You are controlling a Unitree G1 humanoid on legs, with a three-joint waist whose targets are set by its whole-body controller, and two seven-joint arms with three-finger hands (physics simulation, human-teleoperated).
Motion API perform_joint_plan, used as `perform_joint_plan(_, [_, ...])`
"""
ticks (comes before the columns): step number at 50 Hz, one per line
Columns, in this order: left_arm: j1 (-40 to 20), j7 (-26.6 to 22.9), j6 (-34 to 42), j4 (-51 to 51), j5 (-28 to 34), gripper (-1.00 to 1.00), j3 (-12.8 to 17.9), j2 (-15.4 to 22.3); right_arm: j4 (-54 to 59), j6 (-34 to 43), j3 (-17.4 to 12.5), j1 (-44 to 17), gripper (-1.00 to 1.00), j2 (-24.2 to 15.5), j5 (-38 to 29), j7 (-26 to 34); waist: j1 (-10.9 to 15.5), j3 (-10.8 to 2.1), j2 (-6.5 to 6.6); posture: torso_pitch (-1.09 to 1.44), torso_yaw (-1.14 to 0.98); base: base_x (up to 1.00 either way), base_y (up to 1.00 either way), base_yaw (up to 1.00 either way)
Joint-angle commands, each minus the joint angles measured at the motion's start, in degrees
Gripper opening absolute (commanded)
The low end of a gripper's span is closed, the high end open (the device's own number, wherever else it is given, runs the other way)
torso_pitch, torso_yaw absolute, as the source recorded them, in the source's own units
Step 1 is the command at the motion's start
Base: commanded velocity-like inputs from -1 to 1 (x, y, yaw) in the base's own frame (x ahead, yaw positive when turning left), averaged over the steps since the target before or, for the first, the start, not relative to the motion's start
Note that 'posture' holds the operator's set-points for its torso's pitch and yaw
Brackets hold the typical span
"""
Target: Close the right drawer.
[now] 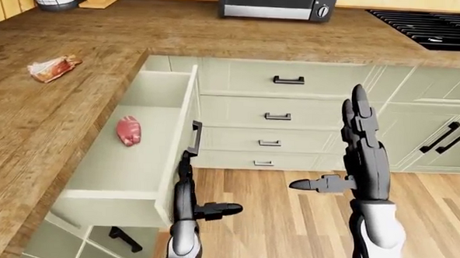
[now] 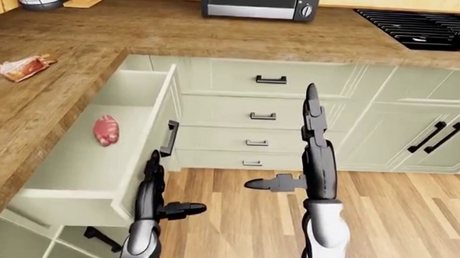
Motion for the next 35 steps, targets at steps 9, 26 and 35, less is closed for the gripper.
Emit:
perform_joint_plan(9, [-2.41, 5.02, 1.96, 0.21, -1.45, 1.0, 3.01, -0.11, -2.2, -1.22, -0.2, -0.98, 1.0, -0.32, 0.15, -0.23, -0.07, -0.76, -0.22, 0.0, 0.0, 0.0, 0.0, 0.0])
perform_joint_plan(26, [-5.47, 10.76, 4.57, 1.8, -3.42, 1.0, 6.01, -0.28, -1.21, -1.83, -0.17, -1.1, 1.0, -0.38, 0.15, -0.42, -0.36, -0.7, -0.16, 0.0, 0.0, 0.0, 0.0, 0.0])
perform_joint_plan(35, [-7.34, 15.13, 5.75, 3.13, -4.84, 1.0, 7.96, 0.0, -1.47, -1.92, -0.27, -0.88, 1.0, -0.36, 0.18, -0.3, -0.63, -0.7, -0.04, 0.0, 0.0, 0.0, 0.0, 0.0])
